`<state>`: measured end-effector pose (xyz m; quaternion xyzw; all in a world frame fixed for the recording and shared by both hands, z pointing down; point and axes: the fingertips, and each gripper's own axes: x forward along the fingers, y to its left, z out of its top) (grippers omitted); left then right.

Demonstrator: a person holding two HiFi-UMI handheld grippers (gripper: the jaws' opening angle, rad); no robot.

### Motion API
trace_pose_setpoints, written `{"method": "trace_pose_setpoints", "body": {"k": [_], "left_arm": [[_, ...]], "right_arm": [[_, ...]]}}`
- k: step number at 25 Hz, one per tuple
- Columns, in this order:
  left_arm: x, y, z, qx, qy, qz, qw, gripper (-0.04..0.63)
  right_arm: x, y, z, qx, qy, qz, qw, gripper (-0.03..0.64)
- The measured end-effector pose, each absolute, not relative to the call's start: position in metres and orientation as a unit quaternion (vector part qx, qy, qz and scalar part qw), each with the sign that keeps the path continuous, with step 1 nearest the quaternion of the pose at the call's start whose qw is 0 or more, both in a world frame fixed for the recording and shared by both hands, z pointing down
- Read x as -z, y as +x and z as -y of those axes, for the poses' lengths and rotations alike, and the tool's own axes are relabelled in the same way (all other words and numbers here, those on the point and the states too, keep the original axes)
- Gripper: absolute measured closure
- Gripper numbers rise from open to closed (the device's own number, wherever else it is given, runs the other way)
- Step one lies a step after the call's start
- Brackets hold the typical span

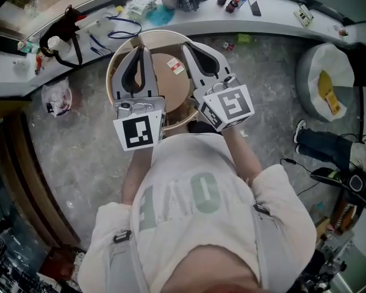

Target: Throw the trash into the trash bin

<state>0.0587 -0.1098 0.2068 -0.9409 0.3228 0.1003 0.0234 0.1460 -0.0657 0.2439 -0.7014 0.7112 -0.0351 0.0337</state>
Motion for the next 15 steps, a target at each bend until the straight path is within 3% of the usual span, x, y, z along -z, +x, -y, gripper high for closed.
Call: {"method": "trace_pose_setpoints", "body": {"k": [15], "left_arm": [[-0.222, 0.057, 0.121, -0.093, -0.931, -0.352, 0.027, 0.584]], "right_arm": [[-0.284, 0.141, 0.088, 0.081, -0.665, -0.742, -0.004, 0.601]]}}
